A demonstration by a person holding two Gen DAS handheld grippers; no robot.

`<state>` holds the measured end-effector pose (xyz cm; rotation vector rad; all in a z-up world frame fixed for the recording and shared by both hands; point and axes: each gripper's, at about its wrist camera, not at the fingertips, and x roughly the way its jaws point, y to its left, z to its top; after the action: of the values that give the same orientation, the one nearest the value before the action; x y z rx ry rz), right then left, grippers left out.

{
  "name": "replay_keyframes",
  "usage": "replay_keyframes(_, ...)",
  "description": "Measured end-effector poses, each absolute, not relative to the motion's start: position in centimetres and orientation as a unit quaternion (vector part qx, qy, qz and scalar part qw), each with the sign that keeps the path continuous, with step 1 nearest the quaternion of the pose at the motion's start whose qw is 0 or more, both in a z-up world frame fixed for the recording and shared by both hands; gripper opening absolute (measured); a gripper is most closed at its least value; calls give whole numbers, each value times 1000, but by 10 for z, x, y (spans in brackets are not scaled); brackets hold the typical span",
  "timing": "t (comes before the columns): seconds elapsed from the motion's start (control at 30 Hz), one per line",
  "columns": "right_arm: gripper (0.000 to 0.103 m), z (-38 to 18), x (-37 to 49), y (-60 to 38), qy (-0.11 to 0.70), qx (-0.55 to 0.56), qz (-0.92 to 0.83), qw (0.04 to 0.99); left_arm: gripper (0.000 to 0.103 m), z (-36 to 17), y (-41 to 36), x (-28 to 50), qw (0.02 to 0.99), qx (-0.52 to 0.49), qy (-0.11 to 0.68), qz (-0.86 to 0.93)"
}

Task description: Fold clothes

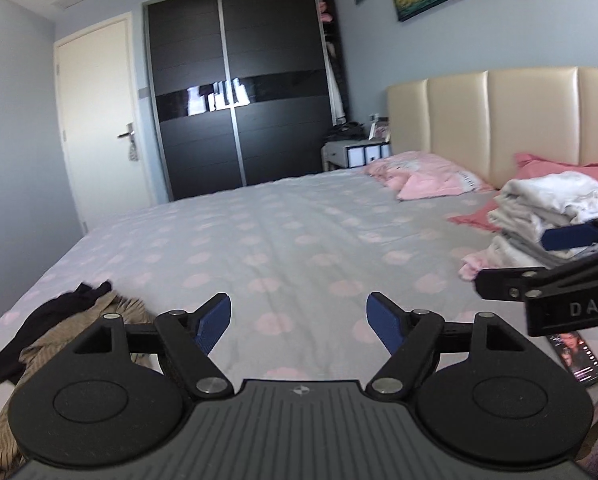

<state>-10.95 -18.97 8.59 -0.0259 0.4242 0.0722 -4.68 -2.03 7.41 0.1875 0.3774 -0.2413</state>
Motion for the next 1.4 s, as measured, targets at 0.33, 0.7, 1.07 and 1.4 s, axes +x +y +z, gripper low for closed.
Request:
replay_keyframes(0.33, 96, 26, -110, -161, 241, -7, -27, 970, 75, 15, 13, -39, 960, 48, 267, -64)
replay_keyframes(0.7, 96, -14, -72, -138, 265, -30, 5, 964, 75, -12, 14, -8, 951, 41, 304, -29)
replay_keyframes(1.07, 96, -17, -59, -132, 263, -36, 10, 964, 75, -19, 5, -3, 949, 54, 309, -19)
replay_keyframes(1.4, 96, -11, -69, -131, 247, -33, 5, 969, 75, -10, 7, -12, 953, 52, 296, -16)
